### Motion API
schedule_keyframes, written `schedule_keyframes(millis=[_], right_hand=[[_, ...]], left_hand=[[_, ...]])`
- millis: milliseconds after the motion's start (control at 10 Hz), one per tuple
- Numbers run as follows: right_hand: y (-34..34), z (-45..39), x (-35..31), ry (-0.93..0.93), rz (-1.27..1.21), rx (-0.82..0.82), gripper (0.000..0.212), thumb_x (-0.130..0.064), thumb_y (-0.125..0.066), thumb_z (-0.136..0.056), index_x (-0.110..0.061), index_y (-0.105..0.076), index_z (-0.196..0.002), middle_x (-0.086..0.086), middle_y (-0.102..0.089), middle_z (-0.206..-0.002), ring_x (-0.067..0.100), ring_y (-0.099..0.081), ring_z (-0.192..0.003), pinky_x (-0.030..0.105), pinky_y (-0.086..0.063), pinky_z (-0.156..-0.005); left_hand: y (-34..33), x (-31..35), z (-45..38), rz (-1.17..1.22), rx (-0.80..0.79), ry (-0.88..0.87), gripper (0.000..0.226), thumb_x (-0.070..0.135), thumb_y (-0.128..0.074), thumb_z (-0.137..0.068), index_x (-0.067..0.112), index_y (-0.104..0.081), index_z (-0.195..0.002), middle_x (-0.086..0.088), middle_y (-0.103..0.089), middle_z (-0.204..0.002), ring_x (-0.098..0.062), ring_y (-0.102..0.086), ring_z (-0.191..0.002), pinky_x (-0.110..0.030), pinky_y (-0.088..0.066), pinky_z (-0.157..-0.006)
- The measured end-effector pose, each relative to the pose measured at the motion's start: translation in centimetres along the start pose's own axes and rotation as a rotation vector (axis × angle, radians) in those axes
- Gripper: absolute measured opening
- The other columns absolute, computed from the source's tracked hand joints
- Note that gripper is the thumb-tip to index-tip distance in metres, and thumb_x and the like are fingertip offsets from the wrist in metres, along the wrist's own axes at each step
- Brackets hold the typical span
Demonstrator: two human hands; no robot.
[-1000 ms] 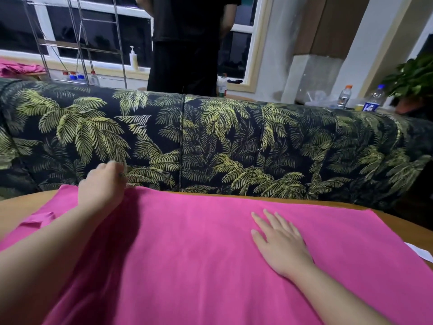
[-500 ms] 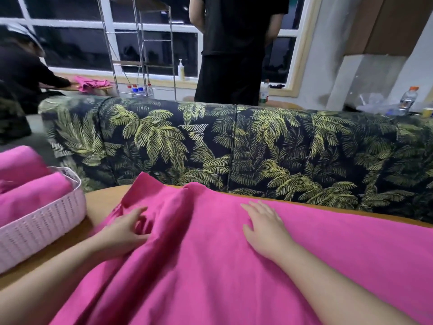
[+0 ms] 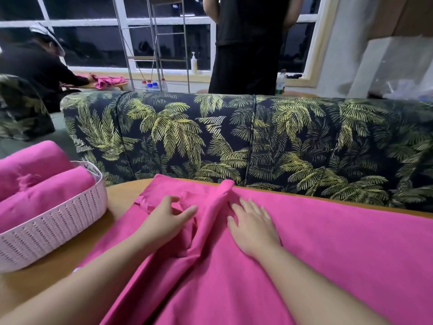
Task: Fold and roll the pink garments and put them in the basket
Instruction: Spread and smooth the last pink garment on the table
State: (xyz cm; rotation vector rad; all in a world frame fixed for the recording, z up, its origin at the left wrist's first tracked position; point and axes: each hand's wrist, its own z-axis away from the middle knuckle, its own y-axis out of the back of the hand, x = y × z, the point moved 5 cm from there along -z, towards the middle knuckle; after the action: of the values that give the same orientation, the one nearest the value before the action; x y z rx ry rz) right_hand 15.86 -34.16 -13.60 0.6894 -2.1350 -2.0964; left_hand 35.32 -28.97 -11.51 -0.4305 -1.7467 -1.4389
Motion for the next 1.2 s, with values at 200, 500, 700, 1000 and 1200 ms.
schedule_keyframes(millis=[200, 500, 700, 1000, 1200], right_hand=[[0.0, 0.0, 0.0, -0.005, 0.008, -0.009, 0.051, -0.043, -0.027, -0.101, -0.031, -0.025, -0.151, -0.004, -0.015, -0.16, 0.015, -0.008, -0.148, 0.038, -0.003, -0.12], [-0.1, 0.0, 0.1, -0.014, 0.002, -0.018, 0.053, -0.044, -0.027, -0.1, -0.032, -0.023, -0.151, -0.006, -0.014, -0.161, 0.014, -0.007, -0.148, 0.038, -0.004, -0.12], [-0.2, 0.0, 0.1, -0.018, 0.007, -0.019, 0.052, -0.044, -0.027, -0.1, -0.033, -0.023, -0.151, -0.006, -0.014, -0.161, 0.014, -0.007, -0.148, 0.038, -0.005, -0.12], [-0.2, 0.1, -0.1, -0.021, 0.02, -0.014, 0.053, -0.044, -0.026, -0.1, -0.033, -0.021, -0.151, -0.006, -0.012, -0.161, 0.013, -0.006, -0.148, 0.037, -0.004, -0.121], [-0.1, 0.2, -0.3, -0.024, 0.022, -0.015, 0.063, -0.05, -0.011, -0.091, -0.034, -0.021, -0.151, -0.007, -0.012, -0.161, 0.012, -0.006, -0.148, 0.036, -0.003, -0.12]], left_hand=[[-1.1, 0.9, -2.5, -0.183, 0.038, -0.012, 0.047, 0.005, -0.053, -0.084, 0.009, -0.041, -0.129, -0.012, -0.065, -0.107, -0.028, -0.061, -0.102, -0.034, -0.047, -0.085], [3.7, -3.3, -5.5, -0.193, 0.311, 0.028, 0.042, -0.003, -0.044, -0.086, 0.008, -0.046, -0.126, -0.021, -0.065, -0.11, -0.036, -0.057, -0.108, -0.039, -0.041, -0.088], [6.2, -5.1, -10.0, -0.275, 0.363, 0.203, 0.037, 0.014, -0.052, -0.088, 0.015, -0.048, -0.125, -0.019, -0.061, -0.121, -0.038, -0.052, -0.118, -0.042, -0.039, -0.097], [4.4, -5.4, -12.7, -0.265, 0.34, 0.2, 0.034, 0.022, -0.054, -0.089, 0.008, -0.046, -0.119, -0.022, -0.06, -0.119, -0.038, -0.053, -0.116, -0.042, -0.043, -0.095], [3.9, -5.1, -14.1, -0.192, 0.386, 0.152, 0.034, 0.033, -0.055, -0.093, 0.011, -0.05, -0.118, -0.017, -0.06, -0.121, -0.035, -0.053, -0.116, -0.041, -0.041, -0.095]])
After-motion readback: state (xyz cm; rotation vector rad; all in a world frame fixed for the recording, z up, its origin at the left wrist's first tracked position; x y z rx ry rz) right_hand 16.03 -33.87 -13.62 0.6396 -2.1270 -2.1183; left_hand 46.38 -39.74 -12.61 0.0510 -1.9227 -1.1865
